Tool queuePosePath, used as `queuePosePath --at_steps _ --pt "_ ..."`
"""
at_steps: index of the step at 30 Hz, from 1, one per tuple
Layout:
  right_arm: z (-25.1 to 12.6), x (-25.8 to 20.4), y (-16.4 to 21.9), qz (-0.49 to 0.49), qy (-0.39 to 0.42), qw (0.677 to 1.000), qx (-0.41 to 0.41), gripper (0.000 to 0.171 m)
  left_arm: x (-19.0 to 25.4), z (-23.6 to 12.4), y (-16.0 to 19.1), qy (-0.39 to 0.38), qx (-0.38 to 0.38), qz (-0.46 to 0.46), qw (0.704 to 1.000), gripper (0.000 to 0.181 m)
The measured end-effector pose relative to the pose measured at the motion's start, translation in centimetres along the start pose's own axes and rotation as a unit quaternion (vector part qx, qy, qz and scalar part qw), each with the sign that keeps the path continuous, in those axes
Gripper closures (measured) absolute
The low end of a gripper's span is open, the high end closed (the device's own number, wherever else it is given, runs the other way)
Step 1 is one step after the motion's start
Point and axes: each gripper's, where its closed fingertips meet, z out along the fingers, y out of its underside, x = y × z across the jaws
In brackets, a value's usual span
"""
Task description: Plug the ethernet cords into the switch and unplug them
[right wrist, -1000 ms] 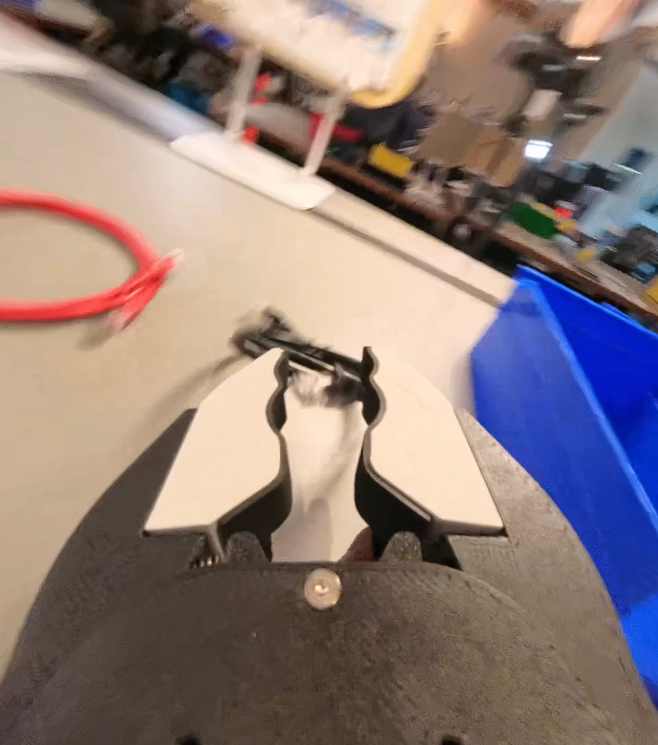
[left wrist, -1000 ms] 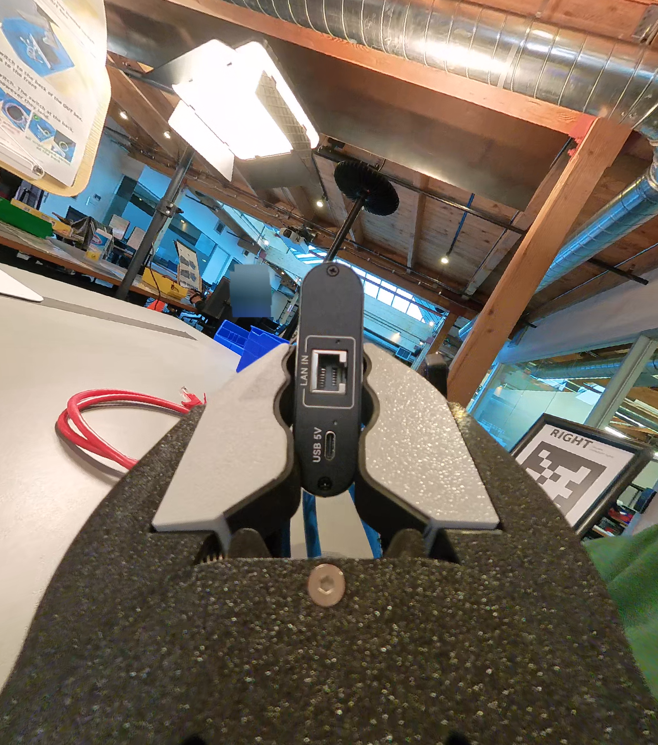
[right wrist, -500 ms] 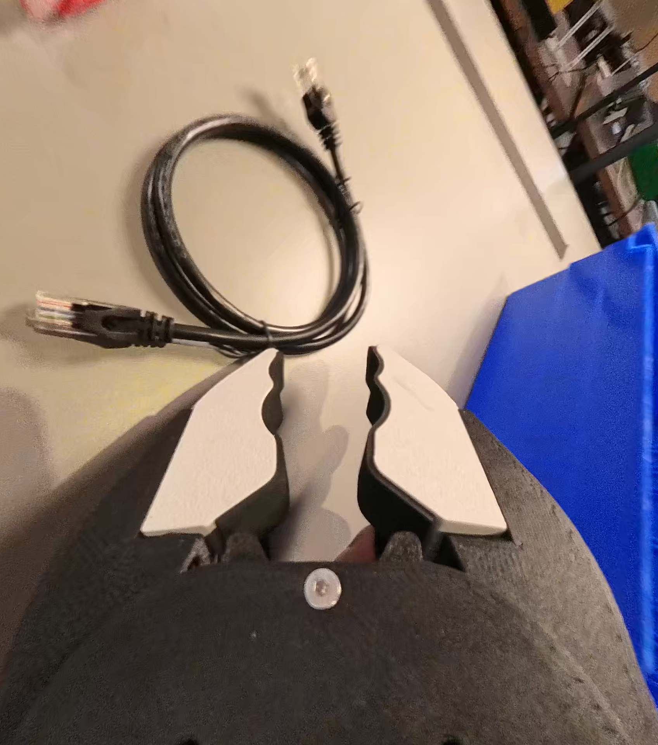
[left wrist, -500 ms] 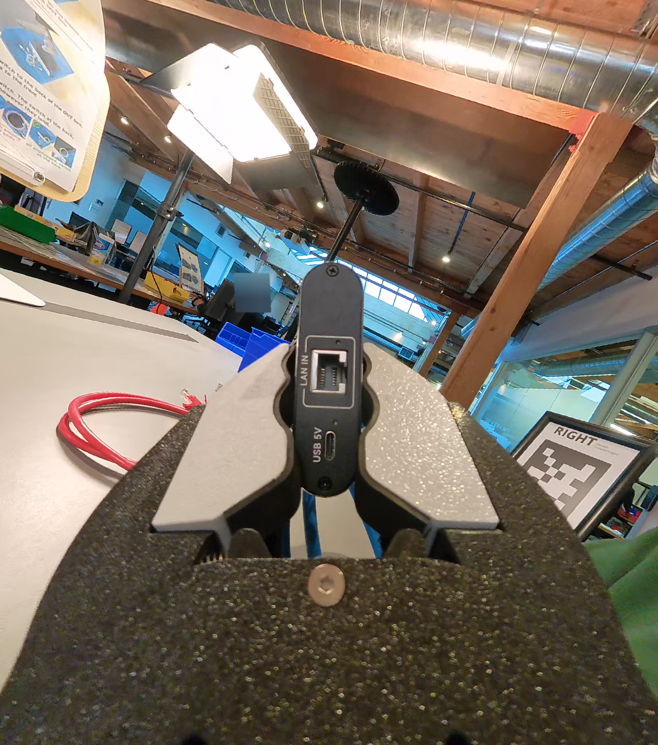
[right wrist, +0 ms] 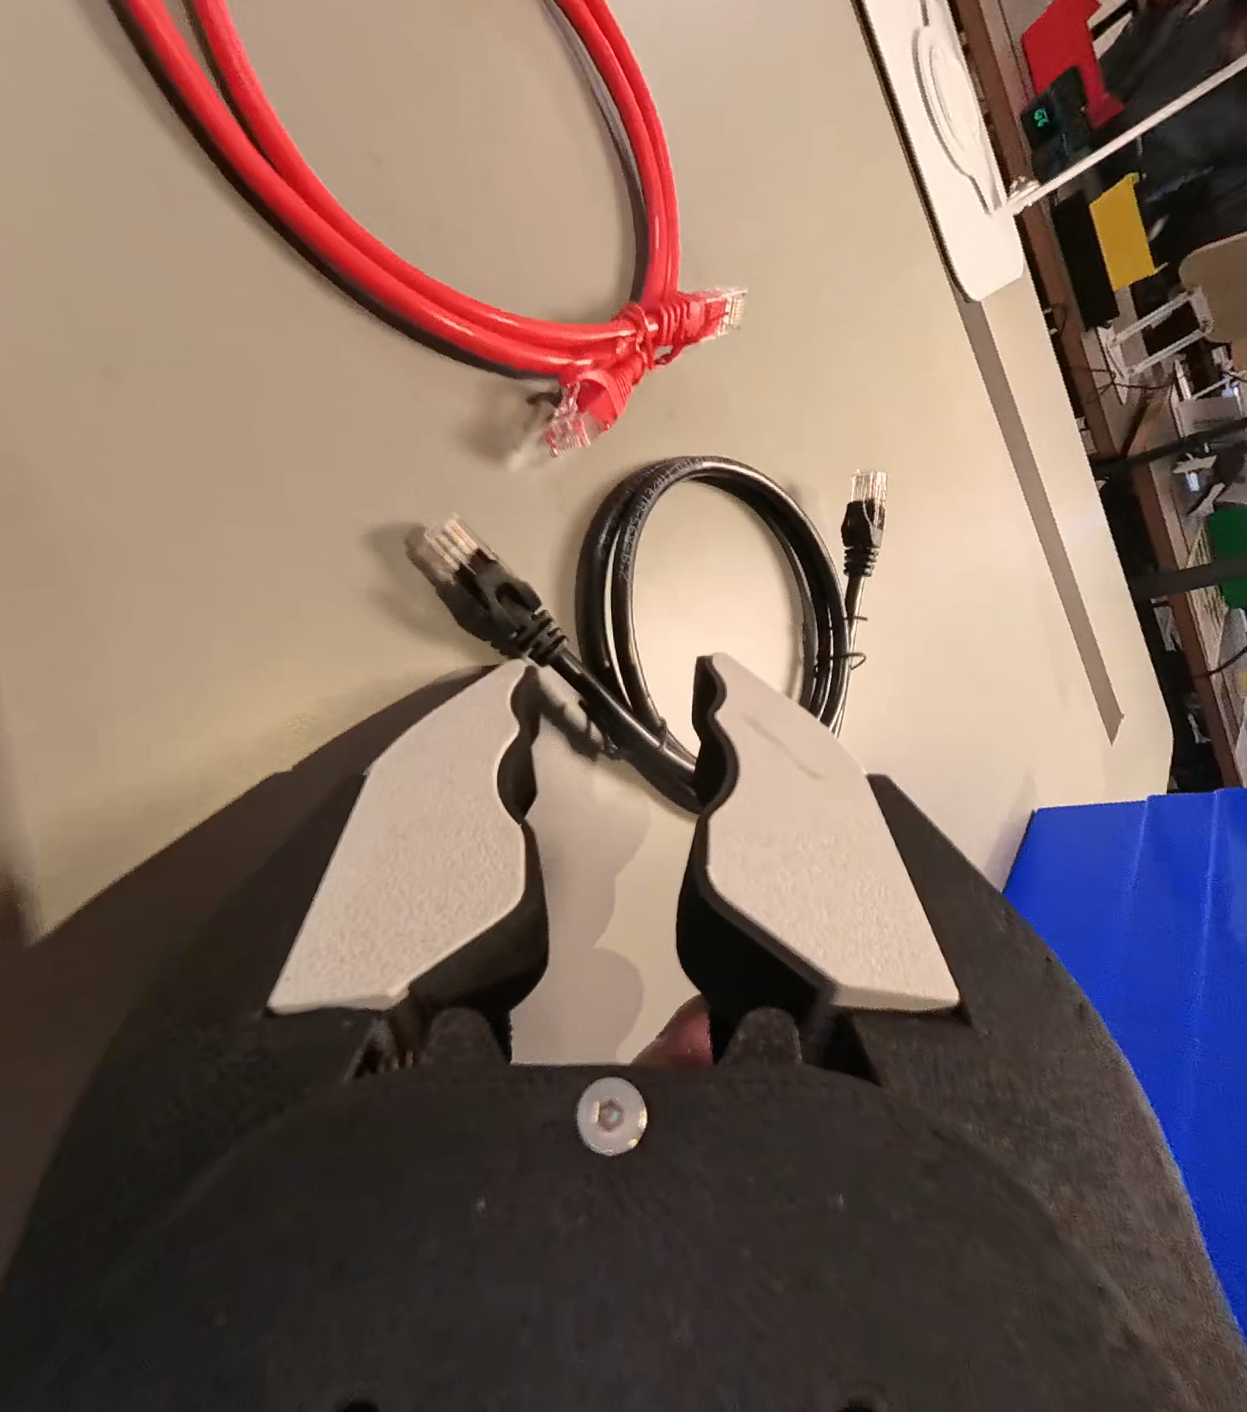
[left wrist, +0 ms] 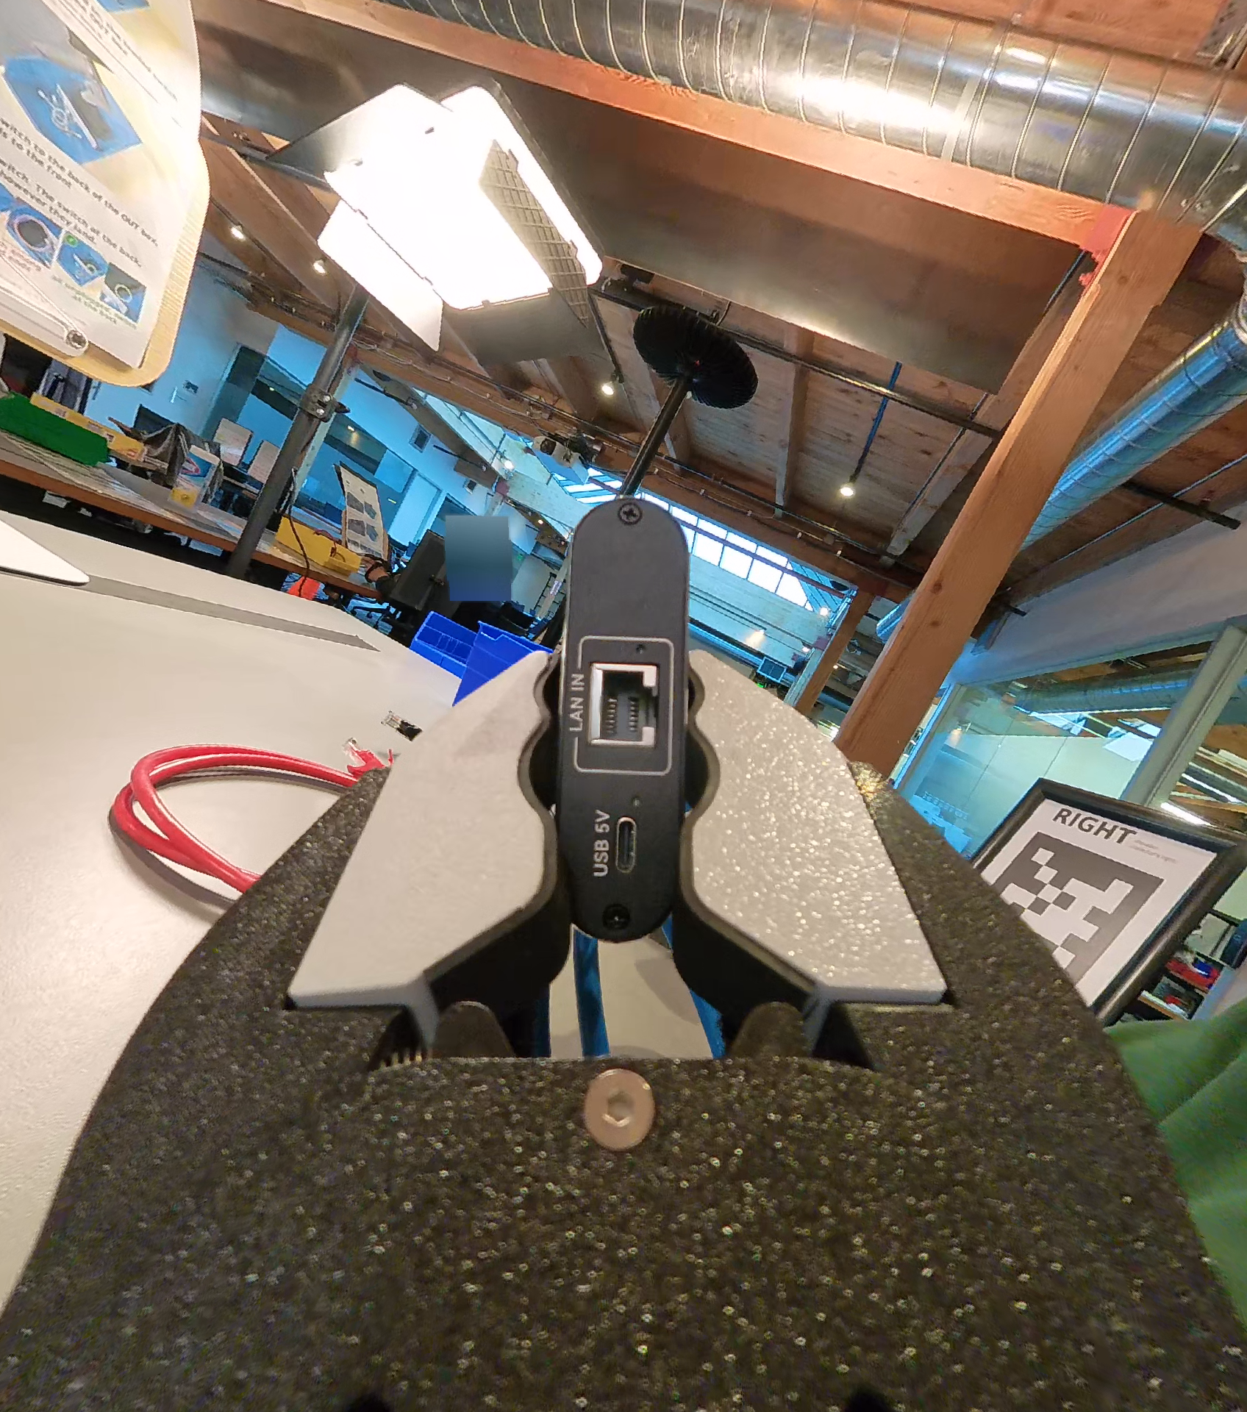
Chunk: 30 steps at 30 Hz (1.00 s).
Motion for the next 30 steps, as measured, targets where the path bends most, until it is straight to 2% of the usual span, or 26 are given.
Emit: queuePosePath --at_steps 6,8,10,12,17,20,27,30 --pt "-1.9 2.6 -0.9 0.049 0.005 0.997 0.058 0.131 -0.1 0.1 0.1 -0.006 -0.003 0.003 1.000 0.153" --pt "-2.7 1.2 -1.9 0.000 -0.054 0.993 0.108 0.121 -0.1 0.2 0.2 -0.009 -0.005 0.005 1.000 0.153" --pt "-3.8 -2.2 -2.4 -0.063 -0.156 0.970 0.176 0.124 -0.1 0.2 0.2 -0.010 -0.007 0.006 1.000 0.153" --pt "-4.1 -3.5 -2.3 -0.047 -0.222 0.953 0.202 0.129 -0.2 0.2 0.3 -0.012 -0.008 0.006 1.000 0.153" --pt "-3.2 -3.2 -1.2 -0.039 -0.270 0.946 0.177 0.136 -0.1 0.2 0.3 -0.011 -0.008 0.005 1.000 0.153" --pt "-3.2 -3.6 -0.8 -0.048 -0.318 0.934 0.152 0.136 -0.1 0.2 0.3 -0.010 -0.008 0.005 1.000 0.153" --pt "-1.7 -3.7 0.3 -0.070 -0.374 0.921 0.086 0.135 -0.1 0.2 0.3 -0.007 -0.007 0.003 1.000 0.153" --pt "-1.0 -3.3 0.0 -0.062 -0.349 0.932 0.076 0.147 0.0 0.2 0.3 -0.007 -0.006 0.003 1.000 0.153"
